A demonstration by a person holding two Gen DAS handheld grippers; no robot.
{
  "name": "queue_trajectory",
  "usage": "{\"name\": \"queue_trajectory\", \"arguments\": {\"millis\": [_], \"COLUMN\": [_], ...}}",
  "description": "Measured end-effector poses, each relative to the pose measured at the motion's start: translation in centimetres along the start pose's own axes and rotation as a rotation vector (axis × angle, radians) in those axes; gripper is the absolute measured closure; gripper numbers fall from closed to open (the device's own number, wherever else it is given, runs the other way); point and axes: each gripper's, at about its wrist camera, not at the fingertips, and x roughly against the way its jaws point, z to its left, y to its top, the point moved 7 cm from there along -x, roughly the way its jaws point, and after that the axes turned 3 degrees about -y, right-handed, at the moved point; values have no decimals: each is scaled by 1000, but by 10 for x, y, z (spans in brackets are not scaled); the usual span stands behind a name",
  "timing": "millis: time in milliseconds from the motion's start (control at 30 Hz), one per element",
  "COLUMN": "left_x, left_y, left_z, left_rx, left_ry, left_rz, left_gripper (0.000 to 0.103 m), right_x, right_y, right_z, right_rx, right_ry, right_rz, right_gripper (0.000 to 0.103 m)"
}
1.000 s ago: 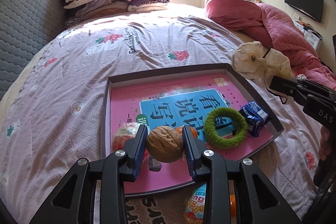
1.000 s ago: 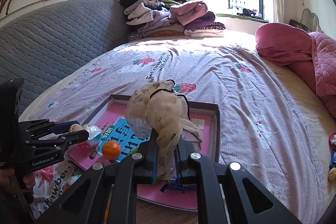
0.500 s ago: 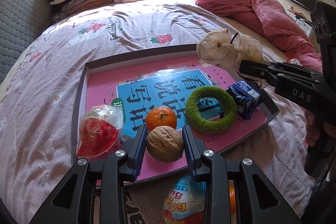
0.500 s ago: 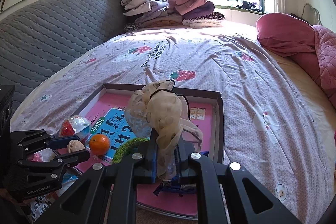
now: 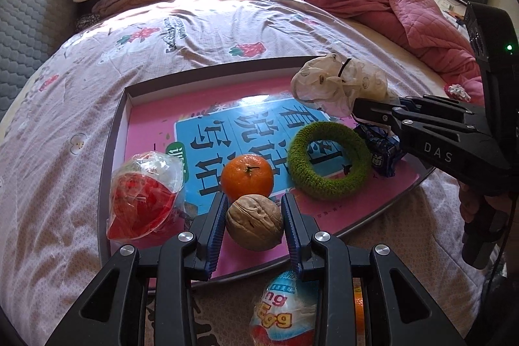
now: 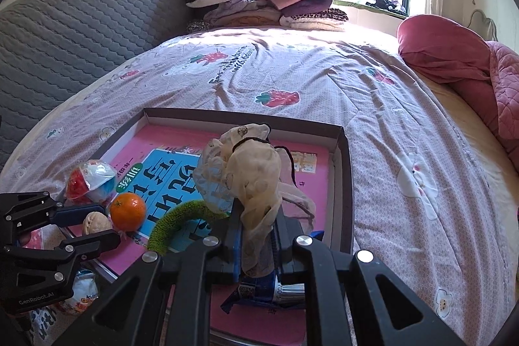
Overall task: Organize objects
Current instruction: 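Lower the scrunchie into the tray and open the right tool while the left tool lowers the walnut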
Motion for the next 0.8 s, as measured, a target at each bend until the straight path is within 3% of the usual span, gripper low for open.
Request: {"name": "queue_trajectory", "arguments": {"millis": [800], "left_x": [-10], "left_y": [-5], "left_z": [5], "left_rx": [15], "left_ry": [0], "left_rz": [37], "left_gripper": [68], "right_x": [-6], "right_y": [-6], "right_z": [3], "right_rx": [-3], "right_ry": [11], "right_rz": [32], "right_gripper": [78]}}
